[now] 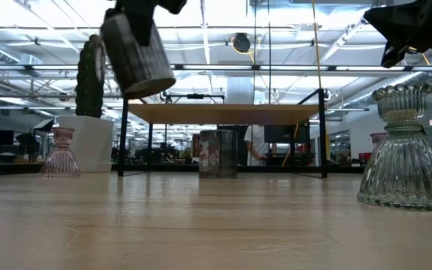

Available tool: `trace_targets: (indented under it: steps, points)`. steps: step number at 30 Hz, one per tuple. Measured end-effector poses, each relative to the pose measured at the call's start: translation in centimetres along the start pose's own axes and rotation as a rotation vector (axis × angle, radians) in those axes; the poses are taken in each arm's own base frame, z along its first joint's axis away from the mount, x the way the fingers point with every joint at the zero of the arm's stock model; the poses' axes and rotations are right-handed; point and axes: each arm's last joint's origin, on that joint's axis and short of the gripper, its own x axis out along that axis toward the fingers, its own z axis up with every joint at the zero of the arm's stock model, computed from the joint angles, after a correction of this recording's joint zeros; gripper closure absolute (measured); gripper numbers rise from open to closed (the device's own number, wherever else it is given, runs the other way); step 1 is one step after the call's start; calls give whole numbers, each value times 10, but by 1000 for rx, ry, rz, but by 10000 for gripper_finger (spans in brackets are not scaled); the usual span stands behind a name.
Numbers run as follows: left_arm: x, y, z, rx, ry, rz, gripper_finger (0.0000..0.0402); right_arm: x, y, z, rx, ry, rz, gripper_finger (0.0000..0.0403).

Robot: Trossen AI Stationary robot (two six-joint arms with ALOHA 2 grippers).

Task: Pick & Place candle stick holders
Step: Put the orange scented candle on the shelf

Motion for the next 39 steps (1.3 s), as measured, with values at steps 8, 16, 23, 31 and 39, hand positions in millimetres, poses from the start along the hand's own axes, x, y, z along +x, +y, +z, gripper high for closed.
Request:
trace_targets:
  steps: [8, 16, 23, 31, 39]
  points:
    - [-32, 18, 24, -40, -145, 65, 42, 0, 0, 0, 0, 0, 0, 403]
    - [-48, 33, 40, -80, -250, 58, 42, 0, 0, 0, 0, 0, 3, 403]
    - [-50, 44, 56, -108, -327, 27, 42, 0, 0, 1, 6, -13, 4, 403]
    - [-53, 54, 73, -104, -420, -27, 42, -2, -2, 20, 120, -191, -9, 402]
    - [-55, 57, 82, -86, -481, -63, 42, 5, -2, 11, 255, -95, -127, 356]
